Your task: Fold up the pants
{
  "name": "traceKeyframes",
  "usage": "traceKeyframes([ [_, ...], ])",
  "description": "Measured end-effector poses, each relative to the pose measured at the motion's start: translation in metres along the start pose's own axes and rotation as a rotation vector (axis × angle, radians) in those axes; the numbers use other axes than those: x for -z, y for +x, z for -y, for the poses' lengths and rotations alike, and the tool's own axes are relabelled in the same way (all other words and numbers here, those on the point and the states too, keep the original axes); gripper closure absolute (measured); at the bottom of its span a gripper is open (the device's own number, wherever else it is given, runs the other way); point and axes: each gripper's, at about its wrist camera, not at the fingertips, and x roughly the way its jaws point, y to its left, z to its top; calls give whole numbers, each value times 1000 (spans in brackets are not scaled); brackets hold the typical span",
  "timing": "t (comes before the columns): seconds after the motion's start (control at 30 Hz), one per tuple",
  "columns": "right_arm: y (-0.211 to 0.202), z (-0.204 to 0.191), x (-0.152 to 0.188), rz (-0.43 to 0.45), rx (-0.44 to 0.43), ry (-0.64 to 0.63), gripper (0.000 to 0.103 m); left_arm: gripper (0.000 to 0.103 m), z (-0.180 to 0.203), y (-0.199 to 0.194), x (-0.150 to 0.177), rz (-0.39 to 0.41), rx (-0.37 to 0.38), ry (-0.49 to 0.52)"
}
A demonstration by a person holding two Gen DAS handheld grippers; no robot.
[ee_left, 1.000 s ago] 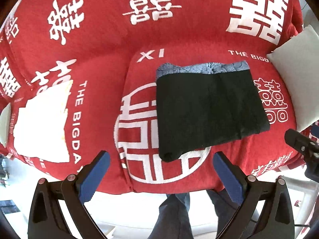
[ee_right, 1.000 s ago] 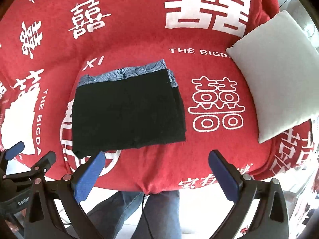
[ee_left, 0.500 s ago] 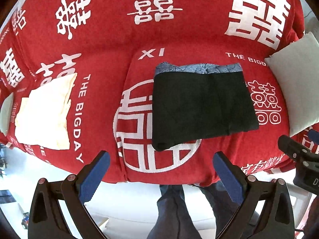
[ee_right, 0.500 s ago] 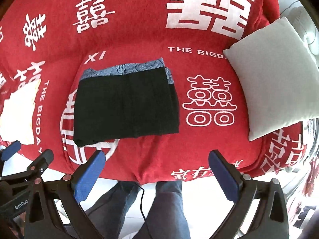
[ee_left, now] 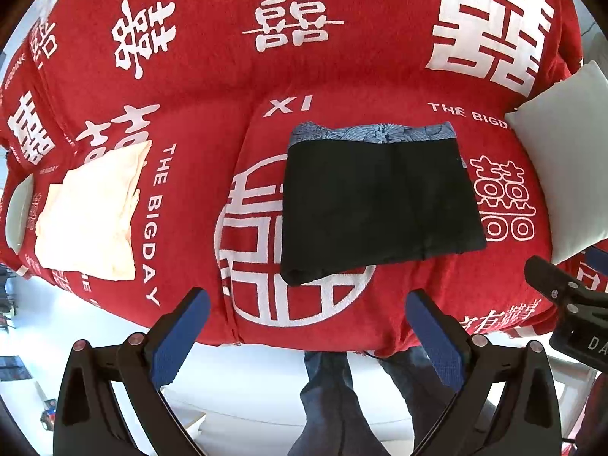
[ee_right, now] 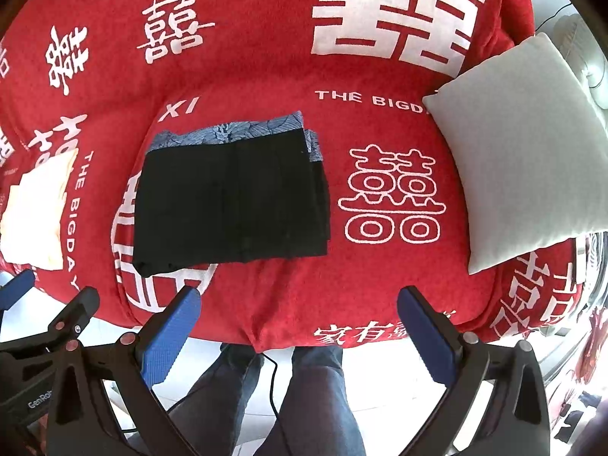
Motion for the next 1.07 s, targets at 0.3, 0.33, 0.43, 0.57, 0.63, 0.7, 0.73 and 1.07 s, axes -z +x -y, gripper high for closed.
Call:
traceKeyframes([
  [0.3, 2, 0, 1, -6, -4, -9, 0, 0, 2, 1, 0, 6, -3, 9],
  [0.33, 3, -1, 1, -7, -6, -9, 0, 0, 3, 2, 0, 7, -4, 12],
  [0.43, 4, -2, 2, -11, -11, -13, 0, 0, 3, 4, 1, 9, 1, 18],
  [0.57, 6, -4, 3, -17, -14, -17, 0, 0, 2, 5, 1, 3, 5, 14],
  [0.63, 7, -5, 3, -21, -15, -18, 0, 0, 1, 6, 1, -2, 6, 3],
  [0.7, 9, -6, 3, -26, -17, -21, 0, 0, -2, 7, 1, -8, 12, -13],
  [0.73, 9, -6, 4, -28, -17, -21, 0, 0, -4, 8, 1, -13, 15, -24],
  [1.07, 11, -8, 4, -34, -19, -27, 0, 0, -6, 7, 3, 5, 29, -27],
])
